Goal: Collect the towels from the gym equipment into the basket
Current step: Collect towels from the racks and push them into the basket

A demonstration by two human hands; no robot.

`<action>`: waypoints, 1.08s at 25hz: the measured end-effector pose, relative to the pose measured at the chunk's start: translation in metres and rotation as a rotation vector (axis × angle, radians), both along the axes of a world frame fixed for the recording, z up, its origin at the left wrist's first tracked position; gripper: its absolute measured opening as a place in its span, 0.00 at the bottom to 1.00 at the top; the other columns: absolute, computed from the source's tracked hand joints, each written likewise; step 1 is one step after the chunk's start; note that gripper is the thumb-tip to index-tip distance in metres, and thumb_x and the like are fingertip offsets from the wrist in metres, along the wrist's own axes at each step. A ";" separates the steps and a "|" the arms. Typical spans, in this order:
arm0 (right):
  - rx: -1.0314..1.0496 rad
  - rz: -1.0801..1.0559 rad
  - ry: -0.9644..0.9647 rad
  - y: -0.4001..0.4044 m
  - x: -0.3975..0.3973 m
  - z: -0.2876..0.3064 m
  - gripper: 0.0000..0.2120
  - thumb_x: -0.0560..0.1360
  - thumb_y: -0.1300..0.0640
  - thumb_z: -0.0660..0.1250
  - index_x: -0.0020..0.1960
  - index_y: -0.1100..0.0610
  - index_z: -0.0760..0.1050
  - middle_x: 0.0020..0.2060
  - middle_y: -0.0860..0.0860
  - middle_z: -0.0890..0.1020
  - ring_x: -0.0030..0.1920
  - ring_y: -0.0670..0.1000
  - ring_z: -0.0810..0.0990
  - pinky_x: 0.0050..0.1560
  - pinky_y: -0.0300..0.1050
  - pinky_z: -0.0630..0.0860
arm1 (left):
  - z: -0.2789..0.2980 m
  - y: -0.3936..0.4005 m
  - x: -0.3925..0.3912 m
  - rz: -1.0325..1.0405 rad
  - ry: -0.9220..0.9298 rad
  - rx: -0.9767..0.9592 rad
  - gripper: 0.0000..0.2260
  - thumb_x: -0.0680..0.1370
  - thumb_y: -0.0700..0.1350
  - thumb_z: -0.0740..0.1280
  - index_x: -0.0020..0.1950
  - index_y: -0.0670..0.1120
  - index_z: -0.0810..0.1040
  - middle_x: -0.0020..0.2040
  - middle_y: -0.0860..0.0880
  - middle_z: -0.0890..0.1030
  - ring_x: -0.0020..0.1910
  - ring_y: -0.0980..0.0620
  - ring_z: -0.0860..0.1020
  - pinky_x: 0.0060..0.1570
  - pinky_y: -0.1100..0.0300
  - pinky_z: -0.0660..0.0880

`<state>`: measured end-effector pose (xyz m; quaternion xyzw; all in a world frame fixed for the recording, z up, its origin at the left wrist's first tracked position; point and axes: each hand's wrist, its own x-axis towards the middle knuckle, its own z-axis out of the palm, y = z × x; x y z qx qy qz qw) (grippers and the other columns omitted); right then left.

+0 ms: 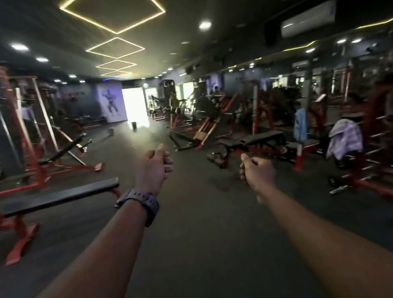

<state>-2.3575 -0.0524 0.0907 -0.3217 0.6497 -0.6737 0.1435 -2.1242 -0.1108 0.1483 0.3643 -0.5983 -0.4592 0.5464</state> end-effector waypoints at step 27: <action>-0.048 -0.528 0.057 0.029 -0.425 0.043 0.16 0.82 0.48 0.65 0.43 0.56 0.81 0.41 0.56 0.84 0.38 0.51 0.80 0.45 0.53 0.79 | 0.006 -0.094 -0.525 -0.455 0.002 -0.071 0.20 0.82 0.59 0.59 0.56 0.43 0.79 0.51 0.47 0.82 0.47 0.51 0.78 0.50 0.51 0.75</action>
